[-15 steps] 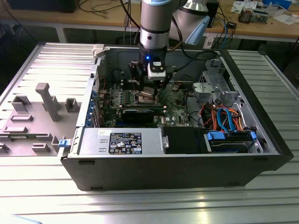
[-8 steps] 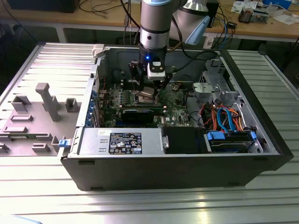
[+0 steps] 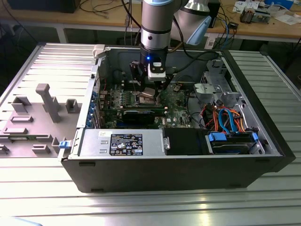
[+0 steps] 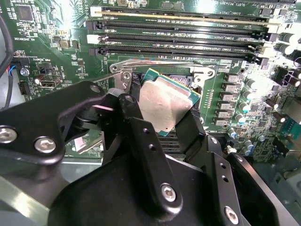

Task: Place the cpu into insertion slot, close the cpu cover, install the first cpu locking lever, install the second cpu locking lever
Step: 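Place the cpu into insertion slot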

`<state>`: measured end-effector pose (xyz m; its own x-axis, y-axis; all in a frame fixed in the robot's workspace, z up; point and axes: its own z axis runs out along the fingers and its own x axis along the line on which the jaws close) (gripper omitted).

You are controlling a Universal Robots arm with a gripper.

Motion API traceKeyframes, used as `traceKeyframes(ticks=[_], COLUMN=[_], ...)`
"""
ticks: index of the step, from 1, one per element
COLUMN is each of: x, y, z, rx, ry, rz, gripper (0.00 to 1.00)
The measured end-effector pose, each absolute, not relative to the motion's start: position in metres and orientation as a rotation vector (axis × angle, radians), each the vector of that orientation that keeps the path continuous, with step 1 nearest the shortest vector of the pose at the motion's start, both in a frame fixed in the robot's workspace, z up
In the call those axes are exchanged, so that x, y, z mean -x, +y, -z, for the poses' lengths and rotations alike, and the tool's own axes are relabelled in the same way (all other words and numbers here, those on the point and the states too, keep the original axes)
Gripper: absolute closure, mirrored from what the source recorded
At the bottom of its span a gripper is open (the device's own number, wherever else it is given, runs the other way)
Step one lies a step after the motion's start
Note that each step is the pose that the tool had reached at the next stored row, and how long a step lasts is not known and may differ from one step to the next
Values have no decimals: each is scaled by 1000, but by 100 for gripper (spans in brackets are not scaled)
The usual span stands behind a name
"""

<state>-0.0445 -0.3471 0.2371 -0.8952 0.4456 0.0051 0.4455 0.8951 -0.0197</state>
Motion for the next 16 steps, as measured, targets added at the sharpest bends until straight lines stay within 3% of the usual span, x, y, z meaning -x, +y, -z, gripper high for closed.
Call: traceKeyframes(ticks=[16], x=[45], y=[-347], z=[-237], rx=[769], ry=[-3036], rz=[-28], gripper=[45])
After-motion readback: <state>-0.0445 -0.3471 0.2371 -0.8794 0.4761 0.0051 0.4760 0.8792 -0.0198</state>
